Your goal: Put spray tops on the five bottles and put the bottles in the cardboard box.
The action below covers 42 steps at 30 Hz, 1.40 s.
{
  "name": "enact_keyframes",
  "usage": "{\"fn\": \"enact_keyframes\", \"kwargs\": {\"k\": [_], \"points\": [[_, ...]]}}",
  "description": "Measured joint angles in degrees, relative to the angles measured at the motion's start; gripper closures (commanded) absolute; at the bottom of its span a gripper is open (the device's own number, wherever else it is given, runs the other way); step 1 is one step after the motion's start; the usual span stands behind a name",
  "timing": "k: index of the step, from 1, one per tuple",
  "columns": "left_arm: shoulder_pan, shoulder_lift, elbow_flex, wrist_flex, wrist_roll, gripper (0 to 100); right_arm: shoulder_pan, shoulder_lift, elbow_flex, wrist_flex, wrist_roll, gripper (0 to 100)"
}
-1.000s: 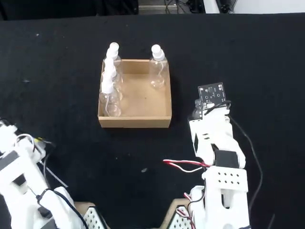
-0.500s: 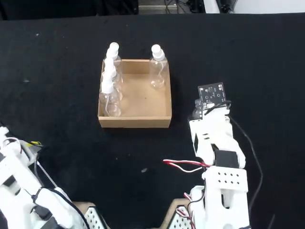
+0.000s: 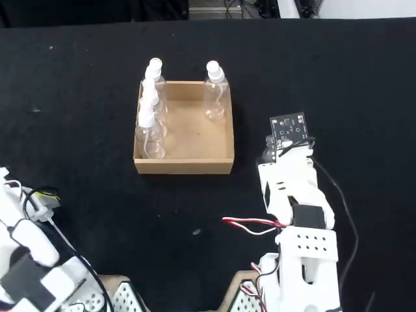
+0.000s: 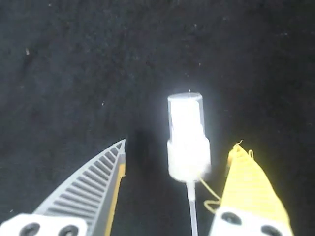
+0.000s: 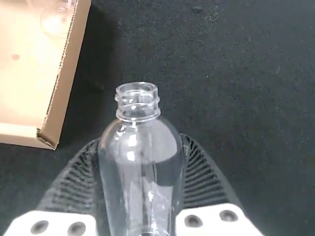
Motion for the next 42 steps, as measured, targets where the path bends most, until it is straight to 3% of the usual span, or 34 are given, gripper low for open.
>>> {"fn": "enact_keyframes", "kwargs": {"k": [7,11,14,17,26,32,37,42], "points": [[1.3,5.7,-1.2,-3.3,0.0,74,0.0,0.0,0.0,0.0,0.0,98.5],[3.2,6.2,-1.7,-3.3,0.2,97,0.0,0.0,0.0,0.0,0.0,98.5],[4.6,5.9,-2.0,-3.3,0.4,93,0.0,0.0,0.0,0.0,0.0,98.5],[5.1,5.7,-2.6,-2.6,0.4,97,0.0,0.0,0.0,0.0,0.0,98.5],[4.6,6.3,-12.6,11.3,0.4,97,0.0,0.0,0.0,0.0,0.0,98.7],[4.7,6.4,-25.5,23.7,0.4,97,0.0,0.0,-0.1,0.0,0.0,98.7],[4.7,6.4,-38.9,33.6,3.1,97,-0.3,0.0,-8.1,2.9,-3.0,98.7],[4.8,6.0,-50.8,40.1,6.9,97,-6.7,0.0,-19.0,11.2,-3.8,98.7]]}}
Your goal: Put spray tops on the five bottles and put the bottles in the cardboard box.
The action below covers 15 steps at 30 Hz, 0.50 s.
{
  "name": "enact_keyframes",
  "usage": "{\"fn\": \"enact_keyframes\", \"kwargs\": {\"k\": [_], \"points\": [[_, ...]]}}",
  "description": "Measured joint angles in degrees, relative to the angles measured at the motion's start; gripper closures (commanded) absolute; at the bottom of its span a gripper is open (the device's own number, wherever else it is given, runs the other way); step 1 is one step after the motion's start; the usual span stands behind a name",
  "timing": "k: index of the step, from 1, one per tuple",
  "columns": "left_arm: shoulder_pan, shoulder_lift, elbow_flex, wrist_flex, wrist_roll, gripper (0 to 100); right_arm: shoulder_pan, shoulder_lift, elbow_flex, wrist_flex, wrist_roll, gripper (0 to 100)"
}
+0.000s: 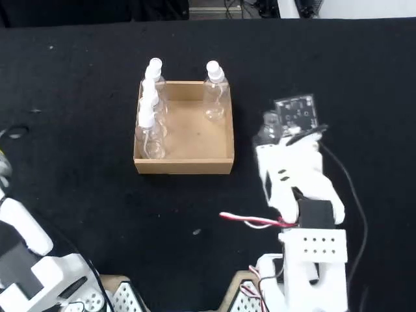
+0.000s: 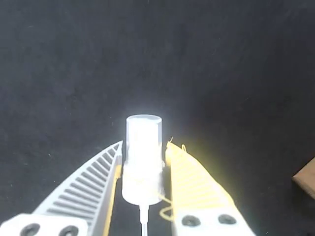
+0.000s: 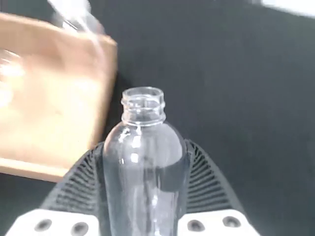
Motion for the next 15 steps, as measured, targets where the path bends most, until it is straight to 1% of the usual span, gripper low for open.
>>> {"fn": "enact_keyframes", "kwargs": {"k": [3,7,12,15], "points": [[1.9,-3.3,-5.7,1.2,0.5,97,-5.3,0.0,-5.5,3.3,-2.2,98.7],[7.3,-10.5,-13.1,1.5,1.0,97,-12.3,0.0,-10.7,4.3,-6.3,98.7],[16.0,-17.8,-21.0,0.4,0.9,97,-20.3,-1.2,-11.8,4.3,-10.9,98.7],[20.7,-20.3,-22.9,-1.8,1.0,97,-22.4,-5.5,-10.8,4.3,-14.5,98.7]]}}
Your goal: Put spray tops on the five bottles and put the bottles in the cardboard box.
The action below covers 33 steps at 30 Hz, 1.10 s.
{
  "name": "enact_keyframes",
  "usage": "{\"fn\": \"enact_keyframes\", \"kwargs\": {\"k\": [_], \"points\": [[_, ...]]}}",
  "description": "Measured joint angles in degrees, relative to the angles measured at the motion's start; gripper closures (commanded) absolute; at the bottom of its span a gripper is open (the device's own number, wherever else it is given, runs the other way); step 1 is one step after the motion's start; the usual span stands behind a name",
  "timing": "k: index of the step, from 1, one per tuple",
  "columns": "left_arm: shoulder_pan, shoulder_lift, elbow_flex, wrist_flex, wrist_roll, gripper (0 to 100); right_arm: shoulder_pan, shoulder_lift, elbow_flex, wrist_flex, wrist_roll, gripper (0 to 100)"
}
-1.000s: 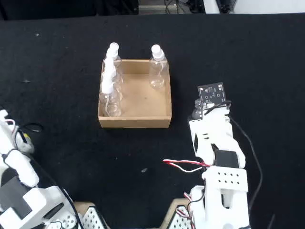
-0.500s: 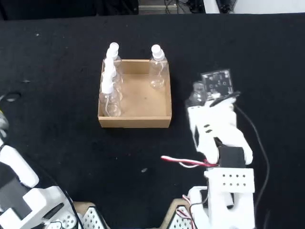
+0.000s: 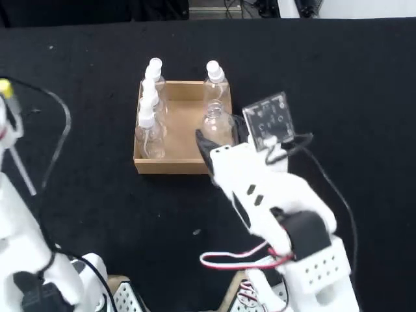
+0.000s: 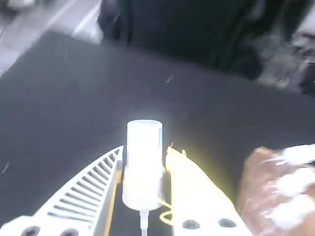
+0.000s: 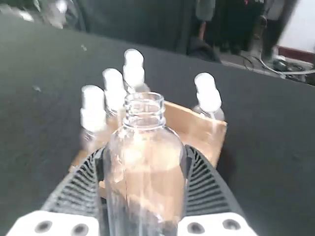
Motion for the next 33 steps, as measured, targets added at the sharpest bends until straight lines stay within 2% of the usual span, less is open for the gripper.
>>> {"fn": "enact_keyframes", "kwargs": {"k": [5,10,15,22,26,33], "points": [[10.6,-1.0,-0.8,-2.1,-0.1,97,-1.0,-11.6,9.8,-4.8,-0.1,98.7],[23.5,-1.1,-0.8,-10.4,-0.2,97,-1.1,-20.6,17.1,-7.4,-0.1,98.7],[36.1,-1.1,-0.8,-20.3,-0.2,97,-1.1,-23.5,18.0,-7.6,-0.1,98.7],[54.8,-1.1,-0.8,-27.3,-0.2,97,-1.1,-24.0,19.9,-7.7,-2.5,98.7],[59.1,-1.1,-0.8,-30.5,-0.3,97,-1.1,-24.0,20.1,-7.7,-2.6,98.7],[60.0,-1.1,-0.8,-36.1,-0.3,97,-1.1,-24.0,20.1,-7.7,-2.6,98.7]]}}
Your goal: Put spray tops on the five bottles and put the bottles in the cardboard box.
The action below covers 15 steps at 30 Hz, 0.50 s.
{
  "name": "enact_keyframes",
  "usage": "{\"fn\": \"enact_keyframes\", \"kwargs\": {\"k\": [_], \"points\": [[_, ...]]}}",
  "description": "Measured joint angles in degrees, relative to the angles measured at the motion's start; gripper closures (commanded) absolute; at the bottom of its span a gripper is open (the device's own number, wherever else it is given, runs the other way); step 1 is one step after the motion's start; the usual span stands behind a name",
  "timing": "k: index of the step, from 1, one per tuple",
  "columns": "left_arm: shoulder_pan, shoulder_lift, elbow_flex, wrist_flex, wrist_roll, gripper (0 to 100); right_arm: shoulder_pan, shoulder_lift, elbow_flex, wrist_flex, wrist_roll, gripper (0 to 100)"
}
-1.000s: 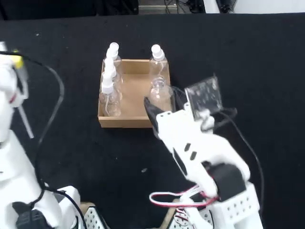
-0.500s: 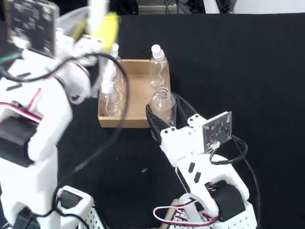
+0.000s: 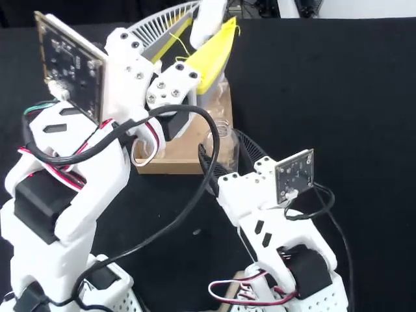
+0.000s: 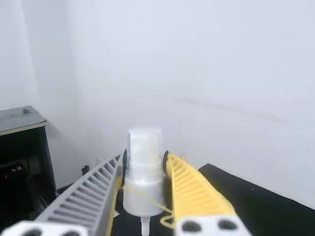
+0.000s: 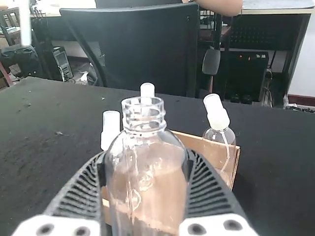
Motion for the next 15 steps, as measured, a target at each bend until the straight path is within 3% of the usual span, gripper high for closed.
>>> {"fn": "enact_keyframes", "kwargs": {"k": [11,15], "points": [[0.4,-5.5,9.8,-1.0,0.0,97,0.0,0.0,0.0,0.0,0.0,98.7],[4.3,-10.6,17.7,-8.1,0.0,97,0.0,0.0,0.0,0.0,0.0,98.7]]}}
